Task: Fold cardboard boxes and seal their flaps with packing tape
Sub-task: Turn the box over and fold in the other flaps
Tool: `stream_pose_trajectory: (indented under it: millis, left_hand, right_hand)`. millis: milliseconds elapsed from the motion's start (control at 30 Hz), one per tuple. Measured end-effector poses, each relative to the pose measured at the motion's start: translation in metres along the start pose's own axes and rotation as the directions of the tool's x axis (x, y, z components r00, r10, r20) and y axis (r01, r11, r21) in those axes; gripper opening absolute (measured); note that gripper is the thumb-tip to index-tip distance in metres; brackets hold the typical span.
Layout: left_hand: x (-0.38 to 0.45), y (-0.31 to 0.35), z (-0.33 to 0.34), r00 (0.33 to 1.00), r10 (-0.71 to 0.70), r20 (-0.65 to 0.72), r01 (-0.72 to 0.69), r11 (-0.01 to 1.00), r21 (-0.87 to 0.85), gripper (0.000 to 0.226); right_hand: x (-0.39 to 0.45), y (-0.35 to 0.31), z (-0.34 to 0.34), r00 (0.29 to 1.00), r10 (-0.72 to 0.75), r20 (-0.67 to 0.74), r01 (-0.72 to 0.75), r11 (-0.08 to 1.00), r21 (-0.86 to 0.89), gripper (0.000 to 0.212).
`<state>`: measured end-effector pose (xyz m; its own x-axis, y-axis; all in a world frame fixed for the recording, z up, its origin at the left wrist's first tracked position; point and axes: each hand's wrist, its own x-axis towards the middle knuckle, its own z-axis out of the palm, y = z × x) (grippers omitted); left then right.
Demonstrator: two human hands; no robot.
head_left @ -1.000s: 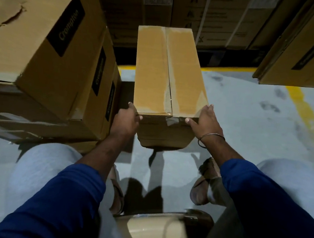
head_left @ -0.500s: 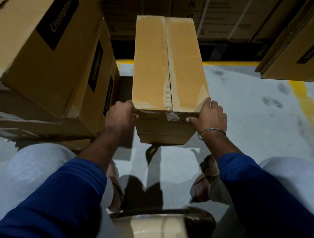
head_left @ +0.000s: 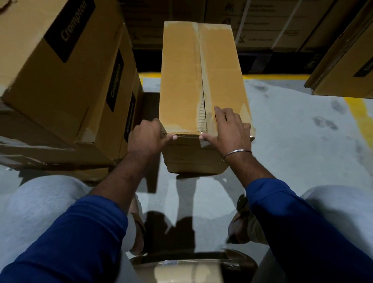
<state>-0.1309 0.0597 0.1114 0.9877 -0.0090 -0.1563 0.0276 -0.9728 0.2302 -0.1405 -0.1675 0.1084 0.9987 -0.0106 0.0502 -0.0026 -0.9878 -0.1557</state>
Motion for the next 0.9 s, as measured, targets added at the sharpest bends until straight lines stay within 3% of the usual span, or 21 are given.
stream_pose_trajectory:
  millis: [167, 300, 533, 700, 900]
  left_hand:
    - [0.001, 0.001, -0.001, 1.0, -0.014, 0.018, 0.014, 1.0, 0.003, 0.048]
    - [-0.002, 0.002, -0.002, 0.999, -0.024, 0.022, 0.024, 1.0, -0.009, 0.039]
    - [0.0, -0.004, 0.002, 0.998, -0.059, 0.032, 0.059, 0.998, -0.007, 0.031]
    - [0.001, -0.004, 0.004, 0.997, -0.073, 0.002, 0.072, 0.997, 0.027, 0.033]
    - [0.005, -0.005, 0.005, 0.999, -0.051, 0.0, 0.051, 0.998, 0.021, 0.029]
  right_hand:
    - [-0.004, 0.012, 0.004, 0.999, -0.045, -0.017, 0.045, 0.999, -0.026, 0.082]
    - [-0.009, 0.023, 0.004, 0.999, -0.019, -0.033, 0.021, 0.998, 0.055, 0.074]
    - [-0.019, 0.065, -0.005, 0.976, 0.209, -0.064, -0.198, 0.968, 0.153, 0.059]
    - [-0.016, 0.075, -0.007, 0.889, 0.457, 0.018, -0.431, 0.823, 0.371, 0.042]
    - [-0.011, 0.073, -0.006, 0.853, 0.521, 0.046, -0.487, 0.759, 0.433, 0.042]
